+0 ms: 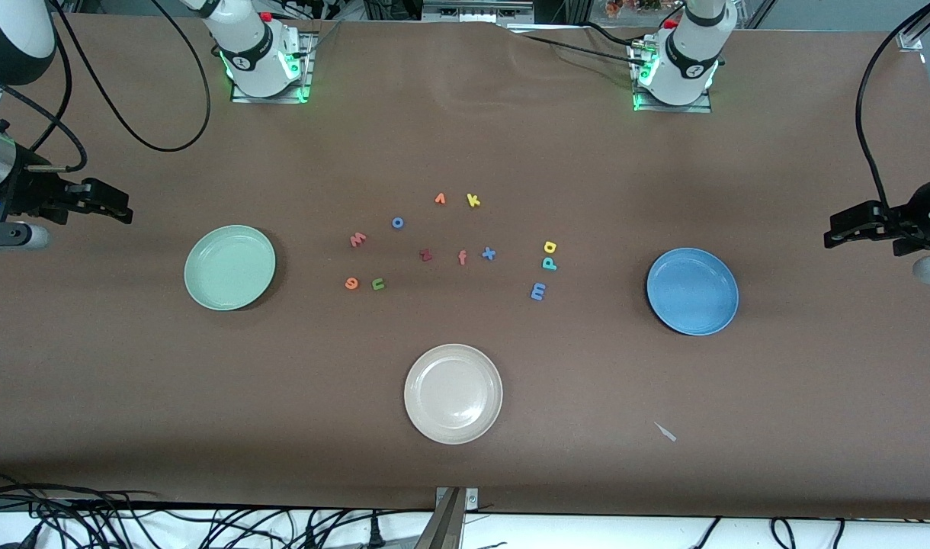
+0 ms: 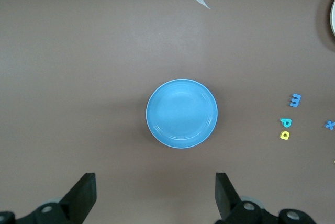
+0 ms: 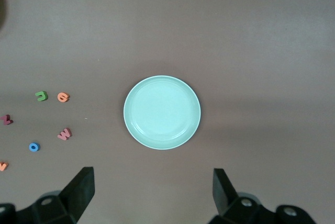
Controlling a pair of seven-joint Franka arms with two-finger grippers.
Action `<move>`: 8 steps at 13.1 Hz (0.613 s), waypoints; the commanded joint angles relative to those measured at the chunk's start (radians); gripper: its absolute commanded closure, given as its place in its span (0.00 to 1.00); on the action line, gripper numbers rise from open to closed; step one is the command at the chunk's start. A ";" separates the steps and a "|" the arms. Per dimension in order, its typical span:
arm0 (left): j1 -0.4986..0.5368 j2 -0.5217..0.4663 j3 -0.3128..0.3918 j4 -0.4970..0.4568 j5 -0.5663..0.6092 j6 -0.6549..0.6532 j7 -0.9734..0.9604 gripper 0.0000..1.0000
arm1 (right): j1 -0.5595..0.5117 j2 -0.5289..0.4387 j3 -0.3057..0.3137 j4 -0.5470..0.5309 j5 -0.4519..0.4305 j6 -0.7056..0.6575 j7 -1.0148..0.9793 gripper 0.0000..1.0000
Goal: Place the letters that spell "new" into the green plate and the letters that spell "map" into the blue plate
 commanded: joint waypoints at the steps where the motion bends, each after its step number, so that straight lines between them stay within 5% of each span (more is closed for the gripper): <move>1: -0.002 -0.007 -0.002 -0.005 0.031 0.007 0.020 0.00 | -0.005 -0.012 0.005 -0.009 0.003 -0.003 -0.015 0.00; 8: -0.020 0.001 -0.005 -0.007 0.068 0.010 -0.092 0.00 | -0.005 -0.012 0.005 -0.009 0.003 -0.003 -0.016 0.00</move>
